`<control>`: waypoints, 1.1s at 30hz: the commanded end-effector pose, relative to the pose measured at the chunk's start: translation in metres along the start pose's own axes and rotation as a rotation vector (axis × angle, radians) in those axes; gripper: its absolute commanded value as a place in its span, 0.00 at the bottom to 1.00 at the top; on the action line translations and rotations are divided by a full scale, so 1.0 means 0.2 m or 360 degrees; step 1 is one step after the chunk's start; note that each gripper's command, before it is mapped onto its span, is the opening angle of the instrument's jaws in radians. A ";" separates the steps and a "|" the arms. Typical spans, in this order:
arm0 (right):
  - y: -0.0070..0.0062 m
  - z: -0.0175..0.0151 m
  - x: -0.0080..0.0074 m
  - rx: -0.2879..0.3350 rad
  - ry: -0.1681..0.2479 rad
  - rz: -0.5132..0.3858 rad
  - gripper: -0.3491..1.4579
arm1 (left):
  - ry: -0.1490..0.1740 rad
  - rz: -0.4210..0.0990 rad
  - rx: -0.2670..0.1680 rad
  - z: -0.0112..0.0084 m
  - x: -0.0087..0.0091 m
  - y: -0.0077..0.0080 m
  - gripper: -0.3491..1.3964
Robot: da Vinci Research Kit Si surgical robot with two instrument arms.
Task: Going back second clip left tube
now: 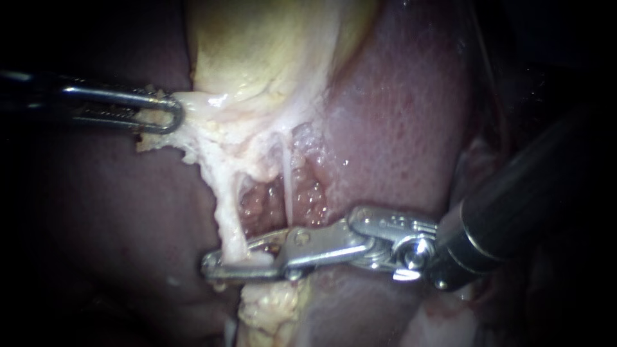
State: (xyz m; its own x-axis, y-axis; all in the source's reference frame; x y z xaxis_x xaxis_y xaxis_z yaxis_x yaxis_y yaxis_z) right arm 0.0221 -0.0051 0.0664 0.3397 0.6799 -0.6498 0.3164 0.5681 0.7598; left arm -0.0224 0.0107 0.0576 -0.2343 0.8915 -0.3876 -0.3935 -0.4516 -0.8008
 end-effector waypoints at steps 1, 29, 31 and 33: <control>0.000 0.000 0.000 0.0000 0.0000 0.0000 0.00 | 0.0000 0.0000 -0.0001 0.000 0.000 0.000 0.00; 0.029 -0.005 -0.005 -0.0398 -0.0026 -0.0369 0.47 | 0.0001 0.0001 -0.0008 0.001 -0.001 0.001 0.00; 0.029 -0.007 -0.004 -0.0421 -0.0029 -0.0386 0.47 | 0.0001 0.0001 -0.0008 0.001 -0.001 0.001 0.00; 0.029 -0.010 -0.002 -0.0445 -0.0026 -0.0394 0.47 | 0.0001 0.0001 -0.0008 0.001 -0.001 0.001 0.00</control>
State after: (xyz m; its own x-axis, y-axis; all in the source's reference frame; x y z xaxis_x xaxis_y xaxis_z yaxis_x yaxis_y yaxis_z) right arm 0.0218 -0.0010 0.0710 0.2981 0.4969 -0.8150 0.1342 0.8235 0.5512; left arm -0.0226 0.0105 0.0576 -0.2335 0.8916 -0.3879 -0.3886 -0.4513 -0.8033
